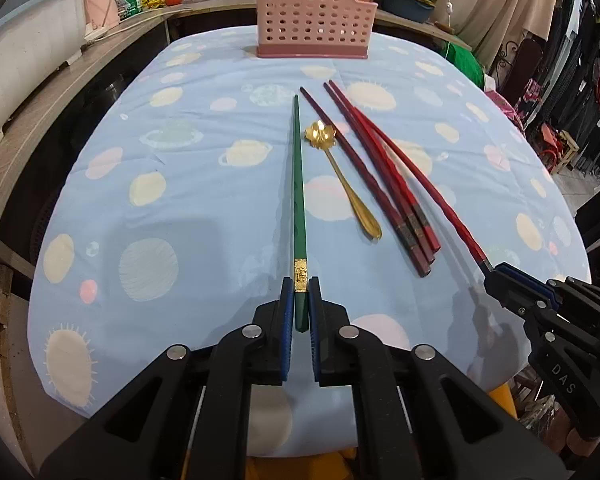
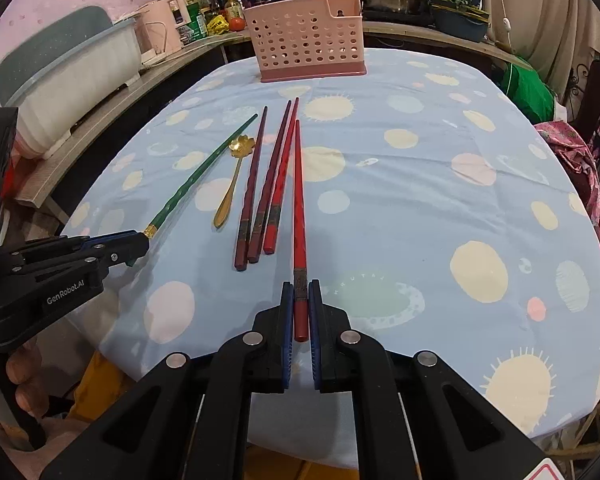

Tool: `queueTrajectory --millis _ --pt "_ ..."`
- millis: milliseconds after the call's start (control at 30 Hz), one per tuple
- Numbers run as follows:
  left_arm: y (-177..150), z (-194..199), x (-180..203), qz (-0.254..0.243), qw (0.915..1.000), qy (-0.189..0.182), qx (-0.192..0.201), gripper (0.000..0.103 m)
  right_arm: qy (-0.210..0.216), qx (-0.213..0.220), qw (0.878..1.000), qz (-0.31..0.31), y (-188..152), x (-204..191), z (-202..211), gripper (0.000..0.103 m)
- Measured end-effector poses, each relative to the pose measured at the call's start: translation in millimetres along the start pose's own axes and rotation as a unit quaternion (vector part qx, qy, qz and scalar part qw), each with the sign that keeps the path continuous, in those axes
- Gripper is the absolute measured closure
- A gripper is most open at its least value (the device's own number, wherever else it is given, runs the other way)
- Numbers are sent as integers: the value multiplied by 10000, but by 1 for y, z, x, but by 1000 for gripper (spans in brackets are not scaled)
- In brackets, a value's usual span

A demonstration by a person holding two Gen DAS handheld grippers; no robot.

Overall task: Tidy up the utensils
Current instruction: 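Grasp the green chopstick with the left gripper while the right gripper grasps the bright red chopstick, then lift both chopsticks, carry them to the pink basket and lower them in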

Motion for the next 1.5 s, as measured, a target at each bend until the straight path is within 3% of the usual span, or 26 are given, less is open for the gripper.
queueTrajectory --millis 300,633,933,1500 --pt "32 45 -7 138 9988 -79 457 96 45 497 9985 -242 34 12 41 96" --pt "94 93 -15 139 9929 28 1179 96 86 1323 9902 -441 95 35 86 96" --pt "152 112 -20 140 9856 154 1677 96 148 1754 9831 -506 143 45 99 96" --pt "226 138 -15 147 9740 147 2254 96 258 2305 9713 -528 204 48 112 96"
Point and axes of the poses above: each gripper's, at about its wrist camera, not at the fingertips, and z roughly against the way its jaws point, x to its right, y to its top, the point moved 2 cm from there along -z, roughly the way its jaws point, and after that the axes turned 2 degrees about y, right-handed, at the moved point
